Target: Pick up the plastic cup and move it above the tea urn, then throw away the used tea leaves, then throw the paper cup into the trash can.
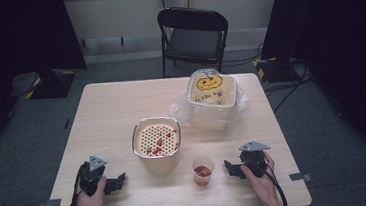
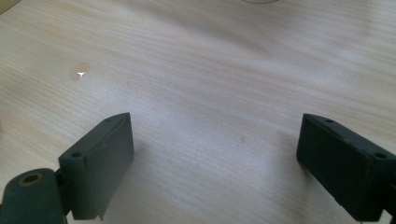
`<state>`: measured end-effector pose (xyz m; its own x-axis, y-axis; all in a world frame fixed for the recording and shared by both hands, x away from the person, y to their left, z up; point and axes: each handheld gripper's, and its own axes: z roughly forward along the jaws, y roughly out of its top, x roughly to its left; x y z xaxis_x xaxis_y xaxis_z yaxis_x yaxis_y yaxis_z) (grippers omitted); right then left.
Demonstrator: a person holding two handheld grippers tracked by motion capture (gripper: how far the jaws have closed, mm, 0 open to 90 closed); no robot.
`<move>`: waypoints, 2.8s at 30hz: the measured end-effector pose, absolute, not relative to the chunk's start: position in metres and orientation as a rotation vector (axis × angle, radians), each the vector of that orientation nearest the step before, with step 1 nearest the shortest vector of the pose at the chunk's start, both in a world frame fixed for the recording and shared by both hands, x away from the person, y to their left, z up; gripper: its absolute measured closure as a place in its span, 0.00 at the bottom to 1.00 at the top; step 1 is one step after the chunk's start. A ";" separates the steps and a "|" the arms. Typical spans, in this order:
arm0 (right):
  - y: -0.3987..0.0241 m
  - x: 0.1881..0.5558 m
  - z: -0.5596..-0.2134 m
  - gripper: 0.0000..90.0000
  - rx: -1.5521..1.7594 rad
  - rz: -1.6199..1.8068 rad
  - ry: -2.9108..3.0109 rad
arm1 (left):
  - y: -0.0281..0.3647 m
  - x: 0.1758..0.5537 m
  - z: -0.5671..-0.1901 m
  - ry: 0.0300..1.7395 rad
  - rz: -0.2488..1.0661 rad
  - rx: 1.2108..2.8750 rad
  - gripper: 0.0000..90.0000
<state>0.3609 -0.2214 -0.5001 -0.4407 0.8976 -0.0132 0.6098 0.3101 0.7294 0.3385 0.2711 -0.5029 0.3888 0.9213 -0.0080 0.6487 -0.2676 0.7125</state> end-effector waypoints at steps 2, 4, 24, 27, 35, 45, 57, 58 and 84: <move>-0.221 0.361 -0.500 0.11 1.339 0.926 2.162 | 0.271 0.338 -0.503 1.341 0.552 2.015 0.00; -0.221 0.361 -0.500 0.11 1.341 0.926 2.162 | 0.271 0.338 -0.503 1.341 0.552 2.014 0.00; -0.208 0.339 -0.487 0.15 1.282 1.023 2.300 | 0.271 0.339 -0.503 1.340 0.550 2.014 0.00; -0.202 0.333 -0.485 0.16 1.236 1.054 2.345 | 0.271 0.339 -0.503 1.339 0.551 2.015 0.00; -0.193 0.326 -0.479 0.17 1.119 1.089 2.459 | 0.271 0.339 -0.503 1.339 0.551 2.015 0.00; -0.174 0.320 -0.479 0.20 1.039 1.159 2.531 | 0.271 0.339 -0.503 1.338 0.550 2.015 0.00; -0.149 0.329 -0.476 0.29 0.985 1.325 2.523 | 0.271 0.339 -0.503 1.338 0.549 2.015 0.00; -0.147 0.330 -0.476 0.29 0.982 1.336 2.521 | 0.271 0.339 -0.503 1.338 0.549 2.015 0.00; -0.137 0.344 -0.469 0.48 0.932 1.331 2.463 | 0.271 0.339 -0.503 1.337 0.551 2.015 0.00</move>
